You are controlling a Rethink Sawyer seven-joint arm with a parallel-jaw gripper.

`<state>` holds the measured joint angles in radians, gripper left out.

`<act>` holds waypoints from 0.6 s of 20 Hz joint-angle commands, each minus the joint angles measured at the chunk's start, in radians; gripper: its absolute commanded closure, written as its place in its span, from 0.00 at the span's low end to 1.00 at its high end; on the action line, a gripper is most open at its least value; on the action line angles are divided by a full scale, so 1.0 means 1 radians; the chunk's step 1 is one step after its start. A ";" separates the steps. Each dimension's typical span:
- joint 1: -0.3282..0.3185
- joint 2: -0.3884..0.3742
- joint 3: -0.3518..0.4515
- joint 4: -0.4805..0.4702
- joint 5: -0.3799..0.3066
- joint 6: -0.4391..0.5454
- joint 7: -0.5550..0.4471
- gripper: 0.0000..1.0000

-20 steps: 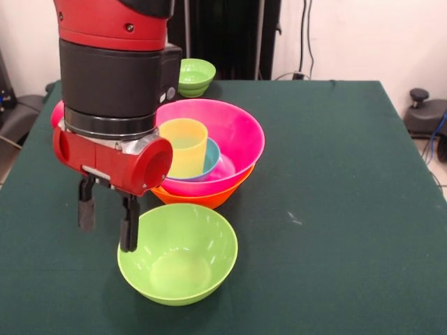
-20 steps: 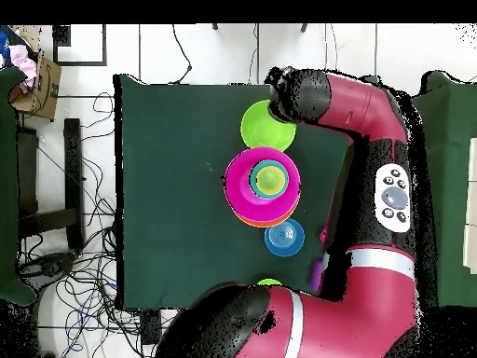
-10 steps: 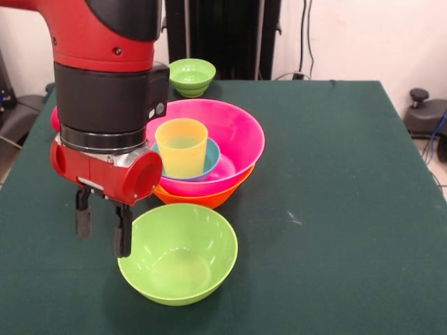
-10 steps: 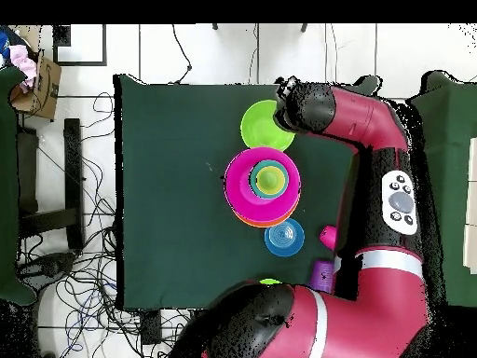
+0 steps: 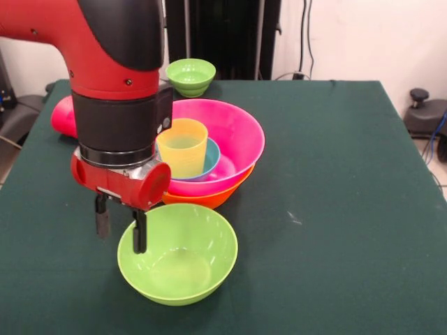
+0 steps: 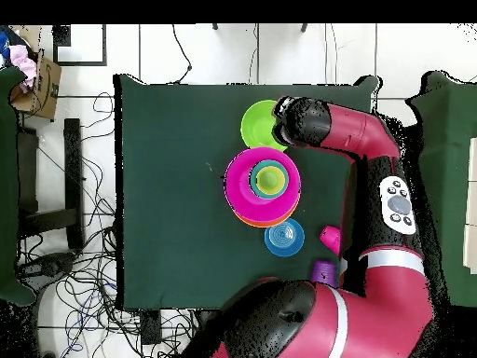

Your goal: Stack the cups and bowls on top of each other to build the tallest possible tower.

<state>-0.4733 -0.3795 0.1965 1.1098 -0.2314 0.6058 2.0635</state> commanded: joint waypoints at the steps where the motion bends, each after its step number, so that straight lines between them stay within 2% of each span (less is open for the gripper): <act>1: -0.018 -0.003 0.147 0.118 -0.106 -0.062 -0.264 0.00; 12: -0.040 0.006 0.178 0.125 -0.171 -0.066 -0.237 0.00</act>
<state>-0.5021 -0.3742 0.2714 1.1662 -0.3073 0.5867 2.0635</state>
